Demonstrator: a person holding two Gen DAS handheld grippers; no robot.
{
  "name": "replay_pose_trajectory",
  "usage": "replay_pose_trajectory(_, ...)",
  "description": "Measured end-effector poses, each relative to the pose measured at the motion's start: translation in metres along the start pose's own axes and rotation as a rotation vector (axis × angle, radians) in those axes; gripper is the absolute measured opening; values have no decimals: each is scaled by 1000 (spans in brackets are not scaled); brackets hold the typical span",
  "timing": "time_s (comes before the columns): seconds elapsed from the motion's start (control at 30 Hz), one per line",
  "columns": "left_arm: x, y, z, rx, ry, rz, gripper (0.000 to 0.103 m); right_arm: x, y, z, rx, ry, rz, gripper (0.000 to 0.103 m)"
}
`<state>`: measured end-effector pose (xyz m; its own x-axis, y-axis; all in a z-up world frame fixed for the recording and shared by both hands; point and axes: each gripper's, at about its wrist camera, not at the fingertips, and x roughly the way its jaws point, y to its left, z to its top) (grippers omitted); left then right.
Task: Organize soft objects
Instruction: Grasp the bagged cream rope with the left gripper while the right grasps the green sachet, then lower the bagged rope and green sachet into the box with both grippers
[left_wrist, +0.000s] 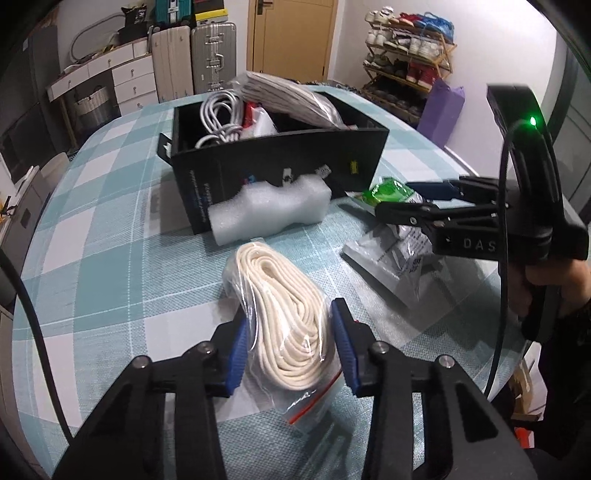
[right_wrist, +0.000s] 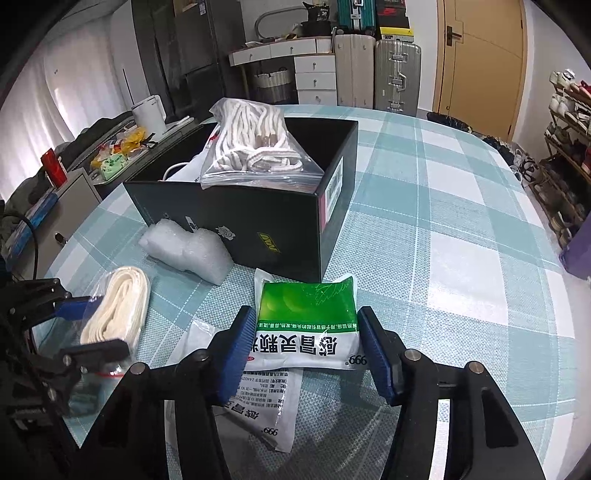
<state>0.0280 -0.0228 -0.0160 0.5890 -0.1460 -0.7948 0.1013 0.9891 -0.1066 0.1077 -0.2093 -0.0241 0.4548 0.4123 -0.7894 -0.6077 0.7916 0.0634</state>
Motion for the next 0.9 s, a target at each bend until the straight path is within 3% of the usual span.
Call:
replay_pose_trajectory(0.5,-20,17,15,-37,-98,20,41,-32,-3,-8,28,-84,37,57)
replay_pose_trajectory(0.9,-34,28,36,-45,-183,53,41,-81,0,-3,57,-264,66,57)
